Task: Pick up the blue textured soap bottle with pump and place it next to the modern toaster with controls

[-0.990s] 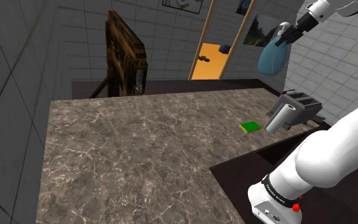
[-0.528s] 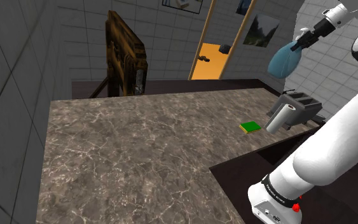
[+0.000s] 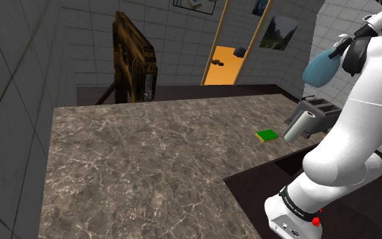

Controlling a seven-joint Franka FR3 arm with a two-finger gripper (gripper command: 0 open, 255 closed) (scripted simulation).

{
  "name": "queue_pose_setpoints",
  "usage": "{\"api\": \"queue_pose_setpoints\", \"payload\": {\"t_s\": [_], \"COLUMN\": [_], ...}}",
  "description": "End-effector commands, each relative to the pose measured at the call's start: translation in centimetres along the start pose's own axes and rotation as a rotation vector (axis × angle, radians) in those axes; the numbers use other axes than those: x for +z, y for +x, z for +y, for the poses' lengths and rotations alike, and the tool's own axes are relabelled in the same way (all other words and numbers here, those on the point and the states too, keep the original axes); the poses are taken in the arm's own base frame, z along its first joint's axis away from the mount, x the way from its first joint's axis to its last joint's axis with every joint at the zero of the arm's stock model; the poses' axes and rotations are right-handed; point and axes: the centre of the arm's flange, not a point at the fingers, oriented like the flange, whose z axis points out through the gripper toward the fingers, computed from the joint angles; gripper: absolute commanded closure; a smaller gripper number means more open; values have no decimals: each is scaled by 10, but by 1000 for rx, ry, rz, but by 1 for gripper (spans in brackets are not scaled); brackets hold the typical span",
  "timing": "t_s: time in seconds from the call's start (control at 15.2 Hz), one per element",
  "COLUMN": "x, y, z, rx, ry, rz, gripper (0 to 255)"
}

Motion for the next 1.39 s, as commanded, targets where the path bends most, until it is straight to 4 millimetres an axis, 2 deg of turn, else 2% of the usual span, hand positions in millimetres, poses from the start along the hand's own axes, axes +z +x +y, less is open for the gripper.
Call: {"api": "queue_pose_setpoints", "payload": {"t_s": [0.0, 0.13, 1.32], "x": [-7, -14, 74], "y": [-17, -28, -63], "z": [19, 37, 47], "rx": [-1, -1, -1], "ry": [2, 2, 2], "rz": [4, 4, 4], "gripper": [255, 255, 255]}}
